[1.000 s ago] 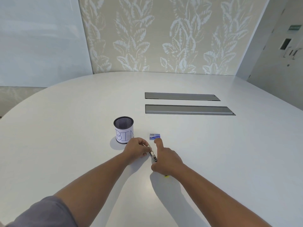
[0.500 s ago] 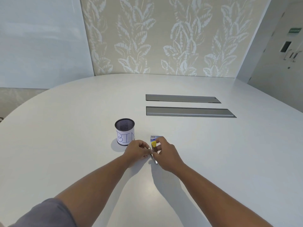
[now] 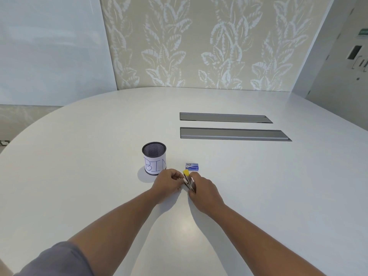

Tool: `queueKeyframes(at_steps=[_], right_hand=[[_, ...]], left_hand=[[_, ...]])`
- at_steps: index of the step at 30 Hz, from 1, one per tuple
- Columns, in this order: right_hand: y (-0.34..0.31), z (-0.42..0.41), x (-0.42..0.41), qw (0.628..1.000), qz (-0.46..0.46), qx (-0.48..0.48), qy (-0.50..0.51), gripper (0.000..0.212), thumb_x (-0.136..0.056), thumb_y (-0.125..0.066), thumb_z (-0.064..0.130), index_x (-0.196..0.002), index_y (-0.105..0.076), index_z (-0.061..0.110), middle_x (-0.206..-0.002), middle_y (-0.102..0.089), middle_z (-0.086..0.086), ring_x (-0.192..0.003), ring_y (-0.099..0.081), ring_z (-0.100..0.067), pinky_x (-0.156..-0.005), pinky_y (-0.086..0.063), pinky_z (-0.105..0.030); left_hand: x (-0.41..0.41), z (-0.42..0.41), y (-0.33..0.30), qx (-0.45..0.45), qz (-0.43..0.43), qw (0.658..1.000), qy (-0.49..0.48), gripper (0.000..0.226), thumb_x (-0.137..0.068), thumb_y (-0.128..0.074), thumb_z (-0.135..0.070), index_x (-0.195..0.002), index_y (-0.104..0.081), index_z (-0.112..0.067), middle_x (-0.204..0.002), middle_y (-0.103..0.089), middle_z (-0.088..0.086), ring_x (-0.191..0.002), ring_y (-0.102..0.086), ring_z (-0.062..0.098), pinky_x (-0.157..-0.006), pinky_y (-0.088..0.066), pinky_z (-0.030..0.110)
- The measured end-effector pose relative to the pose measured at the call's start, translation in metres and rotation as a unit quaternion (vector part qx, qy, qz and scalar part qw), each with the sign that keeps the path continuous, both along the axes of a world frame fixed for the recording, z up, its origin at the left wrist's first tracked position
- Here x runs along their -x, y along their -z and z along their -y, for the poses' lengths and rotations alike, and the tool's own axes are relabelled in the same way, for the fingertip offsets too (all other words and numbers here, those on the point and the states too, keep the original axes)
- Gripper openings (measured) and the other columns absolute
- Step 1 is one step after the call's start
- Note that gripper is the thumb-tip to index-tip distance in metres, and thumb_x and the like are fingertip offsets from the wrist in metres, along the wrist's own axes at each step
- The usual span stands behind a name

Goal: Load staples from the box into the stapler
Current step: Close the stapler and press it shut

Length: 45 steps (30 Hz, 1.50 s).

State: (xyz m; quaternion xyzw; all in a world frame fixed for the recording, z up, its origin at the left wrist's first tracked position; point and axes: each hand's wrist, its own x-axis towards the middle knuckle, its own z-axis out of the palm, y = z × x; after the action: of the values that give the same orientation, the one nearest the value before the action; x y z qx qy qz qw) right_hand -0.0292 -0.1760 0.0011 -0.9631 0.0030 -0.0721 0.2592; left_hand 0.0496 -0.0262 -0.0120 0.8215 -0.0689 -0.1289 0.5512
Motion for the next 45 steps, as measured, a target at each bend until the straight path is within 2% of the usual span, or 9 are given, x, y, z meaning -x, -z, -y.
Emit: queueKeyframes(at_steps=[5, 9, 17, 23, 27, 30, 35, 40, 45], right_hand=[[0.002, 0.005, -0.001, 0.994, -0.008, -0.103, 0.041, 0.033, -0.087, -0.054, 0.011, -0.118, -0.056, 0.023, -0.082, -0.068, -0.005, -0.076, -0.061, -0.030, -0.065, -0.048, -0.036], [-0.001, 0.012, -0.003, 0.971, -0.020, -0.230, 0.063, 0.028, -0.090, -0.059, 0.017, -0.111, -0.061, 0.035, -0.080, -0.069, 0.002, -0.066, -0.058, -0.015, -0.061, -0.050, -0.031], [0.007, 0.013, -0.001, 0.995, 0.055, -0.080, -0.031, 0.026, -0.094, -0.054, 0.010, -0.117, -0.059, 0.021, -0.102, -0.065, 0.003, -0.087, -0.056, -0.018, -0.075, -0.046, -0.033], [0.014, 0.019, 0.002, 0.987, 0.044, -0.135, -0.076, 0.007, -0.097, -0.058, 0.021, -0.103, -0.061, 0.022, -0.081, -0.059, 0.010, -0.071, -0.048, -0.006, -0.067, -0.040, -0.026], [0.011, 0.021, 0.000, 0.980, 0.012, -0.175, -0.092, 0.014, -0.101, -0.056, 0.031, -0.100, -0.064, 0.019, -0.074, -0.054, 0.007, -0.064, -0.042, -0.006, -0.061, -0.035, -0.025], [0.007, 0.020, -0.004, 0.985, -0.013, -0.146, -0.094, 0.021, -0.098, -0.059, 0.035, -0.096, -0.062, 0.015, -0.078, -0.059, -0.007, -0.067, -0.046, -0.012, -0.063, -0.037, -0.032], [0.008, 0.014, -0.011, 0.993, -0.039, -0.078, -0.075, 0.019, -0.092, -0.064, 0.040, -0.086, -0.055, 0.025, -0.082, -0.056, 0.002, -0.079, -0.053, -0.019, -0.067, -0.041, -0.034], [0.016, 0.011, -0.003, 0.997, 0.014, -0.038, -0.068, 0.024, -0.092, -0.057, 0.051, -0.088, -0.046, 0.030, -0.079, -0.055, 0.011, -0.075, -0.053, -0.016, -0.060, -0.038, -0.028], [0.022, 0.004, 0.004, 0.997, 0.033, 0.021, -0.071, 0.044, -0.090, -0.037, 0.072, -0.098, -0.043, 0.030, -0.079, -0.062, 0.005, -0.073, -0.056, -0.020, -0.064, -0.048, -0.039]], left_hand=[[-0.001, 0.001, -0.003, 0.079, -0.063, 0.994, -0.050, 0.017, -0.086, -0.055, -0.006, -0.084, -0.072, -0.009, -0.068, -0.065, 0.006, -0.049, -0.062, 0.016, -0.058, -0.057, 0.030], [-0.001, 0.003, -0.002, 0.134, -0.098, 0.984, -0.069, 0.027, -0.097, -0.059, -0.032, -0.086, -0.069, -0.008, -0.075, -0.063, 0.008, -0.051, -0.061, 0.020, -0.064, -0.060, 0.036], [0.003, -0.001, -0.011, 0.115, -0.106, 0.988, -0.012, 0.084, -0.075, -0.060, -0.079, -0.088, -0.075, 0.002, -0.072, -0.073, 0.014, -0.056, -0.065, 0.020, -0.060, -0.059, 0.027], [0.002, -0.008, -0.012, 0.146, -0.120, 0.982, 0.025, 0.048, -0.089, -0.067, -0.052, -0.086, -0.077, -0.005, -0.073, -0.070, 0.013, -0.052, -0.062, 0.018, -0.053, -0.052, 0.023], [0.004, -0.009, -0.013, 0.160, -0.114, 0.980, 0.035, 0.031, -0.086, -0.070, -0.036, -0.089, -0.076, -0.005, -0.075, -0.072, 0.010, -0.053, -0.060, 0.013, -0.052, -0.049, 0.021], [0.005, -0.010, -0.013, 0.166, -0.119, 0.978, 0.035, 0.040, -0.074, -0.067, -0.031, -0.103, -0.074, -0.004, -0.070, -0.068, 0.010, -0.053, -0.059, 0.012, -0.052, -0.048, 0.020], [0.008, -0.008, -0.009, 0.161, -0.093, 0.982, 0.025, 0.025, -0.085, -0.060, -0.017, -0.105, -0.071, -0.007, -0.080, -0.066, 0.006, -0.058, -0.061, 0.015, -0.054, -0.051, 0.025], [0.019, -0.007, -0.004, 0.143, -0.029, 0.989, 0.013, 0.022, -0.095, -0.054, -0.028, -0.092, -0.070, -0.013, -0.070, -0.066, -0.005, -0.056, -0.060, 0.010, -0.052, -0.047, 0.018], [0.025, -0.003, 0.003, 0.051, 0.073, 0.996, -0.002, 0.041, -0.101, -0.043, -0.044, -0.082, -0.050, -0.008, -0.069, -0.051, -0.001, -0.066, -0.047, 0.017, -0.069, -0.041, 0.036]])
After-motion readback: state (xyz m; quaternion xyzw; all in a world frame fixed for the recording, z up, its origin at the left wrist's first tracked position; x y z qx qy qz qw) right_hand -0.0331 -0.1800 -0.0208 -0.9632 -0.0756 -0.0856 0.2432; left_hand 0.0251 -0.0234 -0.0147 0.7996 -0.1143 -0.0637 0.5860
